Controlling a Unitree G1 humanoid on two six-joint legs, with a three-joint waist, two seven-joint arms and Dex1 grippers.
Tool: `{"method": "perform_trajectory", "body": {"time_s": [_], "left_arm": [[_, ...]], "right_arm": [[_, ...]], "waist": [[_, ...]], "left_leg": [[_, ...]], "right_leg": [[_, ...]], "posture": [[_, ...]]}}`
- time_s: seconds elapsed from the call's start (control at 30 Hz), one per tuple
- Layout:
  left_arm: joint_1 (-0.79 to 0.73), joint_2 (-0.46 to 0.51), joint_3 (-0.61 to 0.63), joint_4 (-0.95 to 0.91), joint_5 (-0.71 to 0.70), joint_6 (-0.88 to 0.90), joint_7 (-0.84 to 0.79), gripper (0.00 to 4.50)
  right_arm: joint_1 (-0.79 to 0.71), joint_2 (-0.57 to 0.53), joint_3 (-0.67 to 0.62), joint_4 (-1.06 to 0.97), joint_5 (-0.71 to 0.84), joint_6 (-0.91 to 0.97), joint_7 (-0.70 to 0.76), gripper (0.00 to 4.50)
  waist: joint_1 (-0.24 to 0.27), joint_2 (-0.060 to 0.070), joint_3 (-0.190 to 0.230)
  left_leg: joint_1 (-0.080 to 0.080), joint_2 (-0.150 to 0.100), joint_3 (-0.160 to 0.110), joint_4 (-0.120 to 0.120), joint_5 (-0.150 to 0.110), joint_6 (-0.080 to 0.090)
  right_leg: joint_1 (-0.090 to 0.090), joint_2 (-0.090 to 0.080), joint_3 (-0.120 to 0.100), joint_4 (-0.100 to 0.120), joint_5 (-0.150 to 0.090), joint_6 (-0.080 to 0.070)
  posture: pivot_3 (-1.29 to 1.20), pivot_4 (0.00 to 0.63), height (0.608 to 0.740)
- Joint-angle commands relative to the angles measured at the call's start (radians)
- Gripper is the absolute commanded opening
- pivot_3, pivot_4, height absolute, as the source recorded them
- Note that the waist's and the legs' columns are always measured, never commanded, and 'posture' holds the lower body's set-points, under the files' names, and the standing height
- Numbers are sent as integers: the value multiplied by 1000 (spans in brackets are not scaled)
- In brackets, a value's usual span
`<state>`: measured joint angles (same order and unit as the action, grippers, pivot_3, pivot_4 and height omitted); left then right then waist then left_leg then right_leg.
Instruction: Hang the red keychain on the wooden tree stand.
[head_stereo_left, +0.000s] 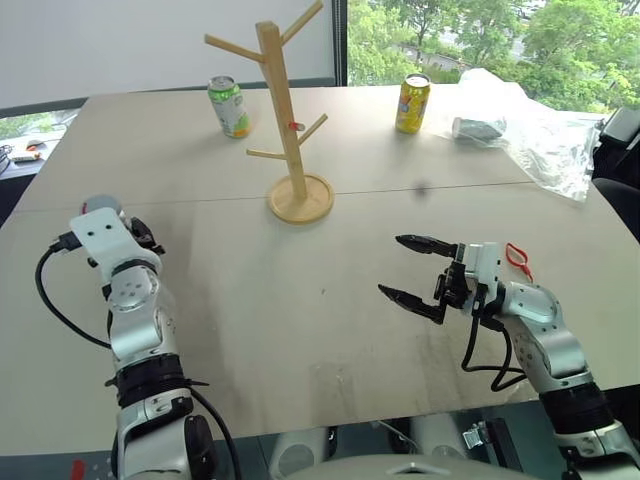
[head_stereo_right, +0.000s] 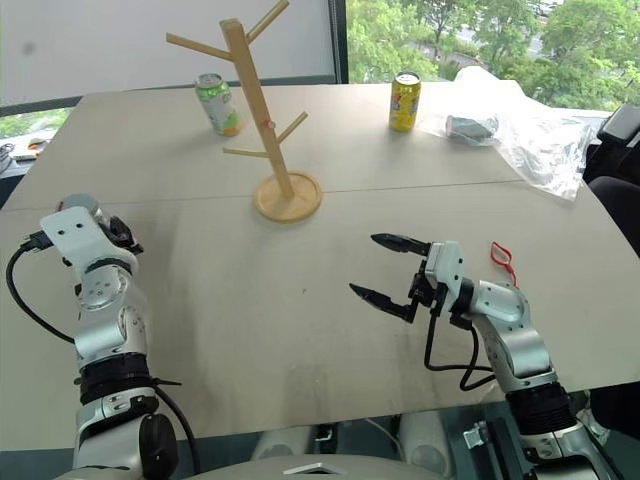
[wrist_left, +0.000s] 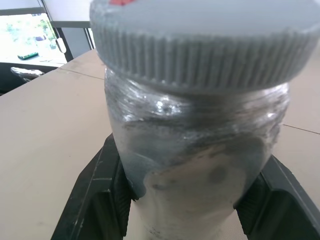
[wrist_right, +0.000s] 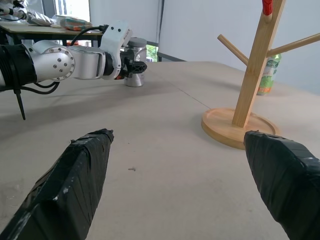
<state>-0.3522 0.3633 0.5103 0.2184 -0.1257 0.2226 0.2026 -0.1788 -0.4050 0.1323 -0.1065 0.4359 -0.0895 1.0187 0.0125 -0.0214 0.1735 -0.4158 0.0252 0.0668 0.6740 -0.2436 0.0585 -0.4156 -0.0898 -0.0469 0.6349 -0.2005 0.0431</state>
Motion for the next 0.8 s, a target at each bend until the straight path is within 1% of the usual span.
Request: {"method": "perform_trajectory", "body": {"time_s": [0.03,0.07,0.1,0.47,0.8], "left_arm": [[4,-12,8,-8,-16,-9,9,3911],[4,-15,10,-11,-18,-11,13,4283],[3,-17,9,-14,-19,-10,16,4407],[-7,-37,-1,-59,-13,-26,48,4407],[4,-66,-11,-298,63,-173,150,4407]], "right_arm": [[-18,4,-15,-13,10,-2,5,4500],[-16,3,-16,-10,9,-5,6,4500],[-14,3,-17,-8,8,-8,8,4500],[-4,2,-22,-11,6,-8,0,4500],[4,2,-28,-11,6,-14,-3,4500]], "waist": [[0,0,0],[0,-1,0],[1,-1,0],[1,-2,1],[1,-2,1]], "left_leg": [[0,0,0,0,0,0],[0,0,0,0,0,0],[-1,0,0,0,0,0],[-1,0,1,-1,0,0],[-1,0,1,-2,0,0]], "right_leg": [[0,0,0,0,0,0],[0,0,0,0,0,0],[0,0,0,-1,0,0],[0,0,0,-2,0,0],[0,-1,0,-3,0,0]], "posture": [[0,150,740],[0,150,740],[0,150,740],[0,150,740],[0,150,740]]}}
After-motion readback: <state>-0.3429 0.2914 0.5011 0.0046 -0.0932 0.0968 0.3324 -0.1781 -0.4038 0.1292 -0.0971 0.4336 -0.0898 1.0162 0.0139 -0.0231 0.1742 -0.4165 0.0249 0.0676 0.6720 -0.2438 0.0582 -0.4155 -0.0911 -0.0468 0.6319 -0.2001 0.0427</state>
